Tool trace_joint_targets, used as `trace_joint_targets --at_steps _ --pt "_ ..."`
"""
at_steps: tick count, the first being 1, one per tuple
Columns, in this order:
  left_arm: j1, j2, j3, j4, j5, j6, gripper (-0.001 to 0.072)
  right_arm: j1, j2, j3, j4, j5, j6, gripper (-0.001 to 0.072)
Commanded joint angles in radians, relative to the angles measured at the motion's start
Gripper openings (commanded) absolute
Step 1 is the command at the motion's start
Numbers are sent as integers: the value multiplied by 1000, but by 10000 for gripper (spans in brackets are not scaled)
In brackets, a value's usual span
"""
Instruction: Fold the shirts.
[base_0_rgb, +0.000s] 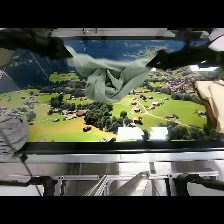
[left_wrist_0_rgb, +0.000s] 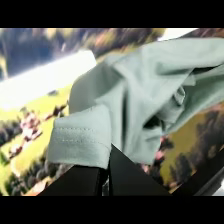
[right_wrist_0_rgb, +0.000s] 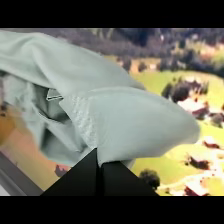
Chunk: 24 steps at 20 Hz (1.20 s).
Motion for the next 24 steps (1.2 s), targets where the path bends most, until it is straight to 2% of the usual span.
trace_joint_targets --at_steps 1,3,5,8,12,13,15,18,19,20,21,23,24 --pt "42 408 -81 -50 86 31 7 -31 336 52 -62 25 -46 15" --pt "83 634 -156 -50 194 32 15 -34 520 52 -128 -33 -55 15" --pt "136 817 -245 -51 263 32 15 -34 653 52 -143 -83 -115 14" --pt "184 895 -365 -61 319 32 16 -34 632 52 -123 -103 -140 14" --pt "106 721 -527 -57 291 35 17 -2 316 52 -72 -55 -146 15" --pt "85 654 -561 -58 296 64 16 16 218 52 -70 -61 -156 15" --pt "64 512 -611 -58 348 113 16 50 28 52 -66 -120 -177 15" --pt "90 295 -609 -54 406 167 16 76 -204 53 -37 -283 -196 24" --pt "108 227 -581 -52 378 170 45 74 -257 60 -11 -314 -195 264" --pt "130 169 -542 -53 332 173 340 68 -287 73 8 -318 -195 580" --pt "157 119 -496 -52 278 172 709 55 -295 88 1 -299 -194 634" --pt "206 45 -412 -52 153 169 712 -3 -256 110 -55 -203 -126 628" --pt "226 16 -378 -52 92 163 712 -44 -218 110 -90 -129 -90 544"
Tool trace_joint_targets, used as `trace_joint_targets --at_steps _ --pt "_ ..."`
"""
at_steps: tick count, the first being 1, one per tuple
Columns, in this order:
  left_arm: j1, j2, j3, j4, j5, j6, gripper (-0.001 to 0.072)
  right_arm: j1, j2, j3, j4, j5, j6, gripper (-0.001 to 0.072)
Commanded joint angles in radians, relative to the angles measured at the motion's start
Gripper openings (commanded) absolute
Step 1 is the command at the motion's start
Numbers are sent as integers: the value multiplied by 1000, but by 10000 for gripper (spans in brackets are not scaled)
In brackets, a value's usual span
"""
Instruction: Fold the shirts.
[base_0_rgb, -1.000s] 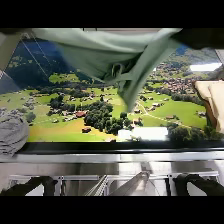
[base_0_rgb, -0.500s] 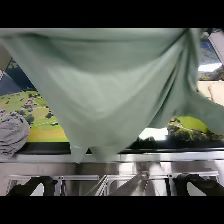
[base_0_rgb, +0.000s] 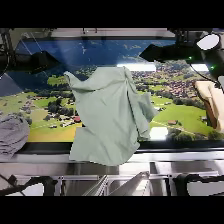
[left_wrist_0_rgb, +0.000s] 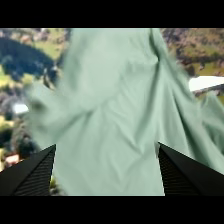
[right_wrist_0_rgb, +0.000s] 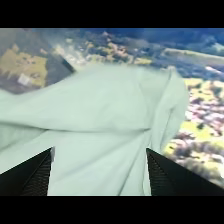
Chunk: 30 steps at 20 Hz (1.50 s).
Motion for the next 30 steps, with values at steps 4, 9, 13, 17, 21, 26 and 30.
trace_joint_targets --at_steps 4,9,13,17,21,26,30 --pt "82 -209 122 3 -298 5 711 -199 142 -59 -103 491 150 437" --pt "29 -353 123 37 -218 5 709 -236 461 -645 -127 499 213 436" --pt "-5 -497 228 83 -150 0 709 -147 743 -1162 -70 268 337 529" --pt "-7 -642 430 82 -156 -45 710 17 766 -1377 94 -46 334 529" --pt "-15 -745 569 160 -171 -85 710 133 595 -1378 296 -198 233 529" --pt "-21 -773 531 158 -126 -69 710 151 351 -1298 731 -194 -158 476" --pt "-27 -776 547 157 -45 -62 693 168 230 -1178 748 -131 -177 475"
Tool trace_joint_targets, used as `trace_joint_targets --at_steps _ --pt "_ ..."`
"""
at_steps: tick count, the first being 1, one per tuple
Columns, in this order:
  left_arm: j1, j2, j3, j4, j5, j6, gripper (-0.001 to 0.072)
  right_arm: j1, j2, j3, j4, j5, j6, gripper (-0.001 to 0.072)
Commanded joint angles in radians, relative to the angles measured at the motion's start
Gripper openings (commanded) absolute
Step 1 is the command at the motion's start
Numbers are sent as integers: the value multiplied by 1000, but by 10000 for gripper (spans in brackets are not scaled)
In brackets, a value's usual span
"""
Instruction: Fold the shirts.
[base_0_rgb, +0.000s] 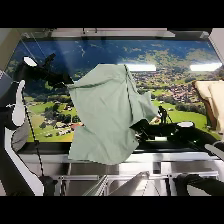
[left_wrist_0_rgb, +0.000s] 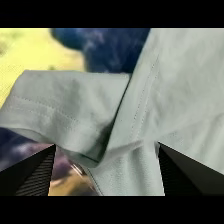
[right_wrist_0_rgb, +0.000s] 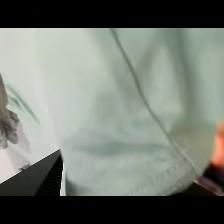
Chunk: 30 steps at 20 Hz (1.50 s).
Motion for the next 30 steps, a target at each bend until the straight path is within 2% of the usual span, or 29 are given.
trace_joint_targets --at_steps 1,2,3,4,5,6,7,9,11,14,16,18,21,24,26,27,28,29,30 --pt "-7 -10 8 5 75 6 692 24 -101 81 87 38 -76 475" --pt "-13 -14 7 3 82 5 691 31 -108 87 88 37 -76 473" --pt "-22 -19 7 4 84 5 665 33 -110 88 87 38 -76 368" --pt "-29 -24 7 5 84 8 433 35 -109 88 86 38 -76 288" --pt "-36 -24 7 5 85 23 242 35 -109 88 86 45 -76 255" --pt "-46 -24 7 5 84 34 74 36 -109 88 86 46 -77 118" --pt "-48 -23 8 5 82 38 16 37 -109 88 86 46 -76 80" --pt "-48 -5 8 4 48 26 15 34 -109 91 76 45 -76 16" --pt "-26 39 8 6 -47 8 15 -9 -109 122 9 45 -63 14" --pt "31 122 -33 6 -280 -49 15 -177 -117 290 -301 60 76 14" --pt "60 207 -175 5 -383 -80 15 -289 -161 474 -480 133 136 13" --pt "70 298 -371 4 -451 -85 15 -373 -241 694 -571 224 162 14" --pt "53 443 -678 3 -417 -73 16 -407 -387 984 -588 364 161 14" --pt "31 538 -863 0 -325 -73 15 -378 -497 1123 -585 422 169 15" --pt "16 572 -916 -5 -254 -73 21 -365 -522 1131 -584 411 168 22" --pt "9 583 -933 -12 -228 -74 243 -363 -529 1131 -584 405 168 129" --pt "1 591 -946 -34 -211 -73 398 -364 -534 1131 -585 404 168 259" --pt "1 595 -950 -48 -203 -73 614 -366 -534 1131 -585 404 168 261" --pt "2 597 -946 -55 -204 -73 712 -373 -531 1133 -585 406 168 308"
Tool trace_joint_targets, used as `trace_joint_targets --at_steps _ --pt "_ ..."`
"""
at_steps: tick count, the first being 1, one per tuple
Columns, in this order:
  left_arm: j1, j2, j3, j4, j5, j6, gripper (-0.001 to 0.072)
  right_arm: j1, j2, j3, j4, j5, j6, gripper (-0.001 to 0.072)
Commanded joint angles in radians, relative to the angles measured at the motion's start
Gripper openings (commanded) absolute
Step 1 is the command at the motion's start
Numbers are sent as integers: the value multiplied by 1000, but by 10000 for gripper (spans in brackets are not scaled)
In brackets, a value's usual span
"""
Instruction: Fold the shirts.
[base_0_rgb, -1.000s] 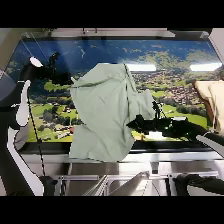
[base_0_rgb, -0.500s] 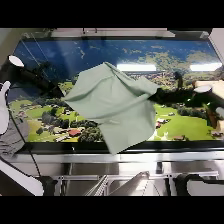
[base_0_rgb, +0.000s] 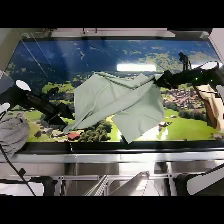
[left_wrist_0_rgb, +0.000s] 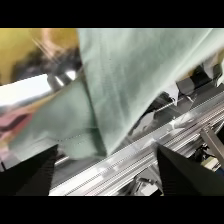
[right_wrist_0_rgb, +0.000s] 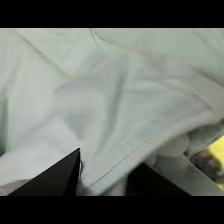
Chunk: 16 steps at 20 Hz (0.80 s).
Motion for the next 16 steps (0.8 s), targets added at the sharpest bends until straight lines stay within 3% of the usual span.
trace_joint_targets --at_steps 1,2,5,8,12,16 --pt "-2 28 -23 -17 32 0 712 -18 -16 32 -8 32 4 436" --pt "10 29 3 -6 22 0 712 -41 -8 43 -8 69 6 468" --pt "42 28 79 5 -5 2 713 -143 32 27 -29 233 63 467" --pt "64 28 66 5 -5 58 712 -225 105 -167 -88 318 93 466" --pt "65 28 -39 -3 -9 83 711 -310 249 -542 -130 227 97 460" --pt "29 28 -77 7 95 155 711 -289 322 -729 -138 66 55 460"
